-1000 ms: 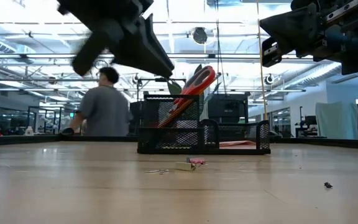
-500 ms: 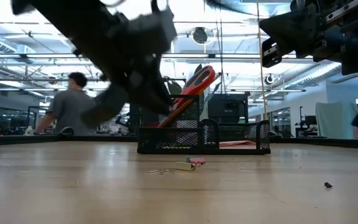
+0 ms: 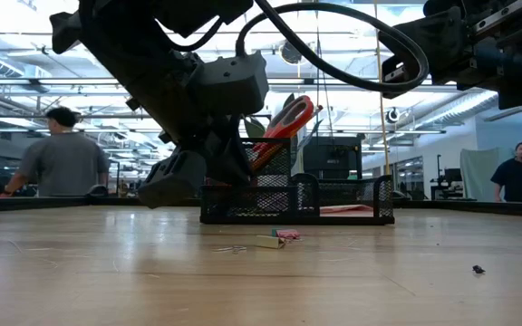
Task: Pick and place office supplies into organizer
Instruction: Put the pink binder clip into the desk organizer, then put the yellow binder clip into the desk organizer
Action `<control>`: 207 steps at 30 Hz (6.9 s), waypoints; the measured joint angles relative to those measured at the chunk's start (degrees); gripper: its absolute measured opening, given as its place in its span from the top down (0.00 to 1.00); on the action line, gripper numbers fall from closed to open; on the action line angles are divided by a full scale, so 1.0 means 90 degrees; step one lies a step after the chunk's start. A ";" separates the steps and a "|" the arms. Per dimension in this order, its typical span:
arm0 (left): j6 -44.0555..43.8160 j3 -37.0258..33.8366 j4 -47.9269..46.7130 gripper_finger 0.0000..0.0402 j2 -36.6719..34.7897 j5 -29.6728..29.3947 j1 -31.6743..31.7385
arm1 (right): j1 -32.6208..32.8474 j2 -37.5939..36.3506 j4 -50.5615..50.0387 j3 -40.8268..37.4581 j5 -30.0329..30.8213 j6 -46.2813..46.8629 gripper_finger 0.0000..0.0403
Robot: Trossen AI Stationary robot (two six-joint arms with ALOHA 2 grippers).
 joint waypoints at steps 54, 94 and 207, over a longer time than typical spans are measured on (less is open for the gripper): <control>0.0210 -0.4381 0.5686 0.99 -0.5207 0.3234 -0.1164 | 0.0039 0.0002 -0.0372 0.0000 -0.0028 -0.0168 0.99; -0.0531 -0.6169 0.8591 0.94 -0.4269 0.3207 -0.0485 | 0.1761 0.3751 -0.5606 0.4827 0.0770 -0.1304 0.70; -0.0849 -0.6164 0.8187 0.94 -0.4272 0.3436 -0.0384 | 0.2227 0.4163 -0.5957 0.5673 0.2178 -0.2195 0.89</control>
